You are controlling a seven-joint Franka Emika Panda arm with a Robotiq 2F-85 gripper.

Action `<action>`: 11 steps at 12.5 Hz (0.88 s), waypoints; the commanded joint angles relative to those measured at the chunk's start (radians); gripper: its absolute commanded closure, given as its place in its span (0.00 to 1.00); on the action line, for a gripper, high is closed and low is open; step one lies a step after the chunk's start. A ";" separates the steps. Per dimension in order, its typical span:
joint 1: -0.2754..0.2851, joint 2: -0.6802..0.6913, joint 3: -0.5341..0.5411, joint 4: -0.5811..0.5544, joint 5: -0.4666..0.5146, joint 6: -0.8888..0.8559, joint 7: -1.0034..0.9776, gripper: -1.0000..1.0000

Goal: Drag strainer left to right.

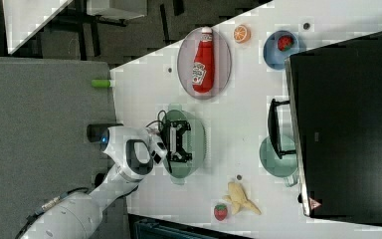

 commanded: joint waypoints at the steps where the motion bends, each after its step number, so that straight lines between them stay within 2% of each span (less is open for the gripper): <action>1: -0.025 -0.038 -0.053 -0.020 -0.015 -0.008 -0.113 0.00; 11: -0.035 -0.057 -0.246 -0.049 -0.016 0.007 -0.307 0.00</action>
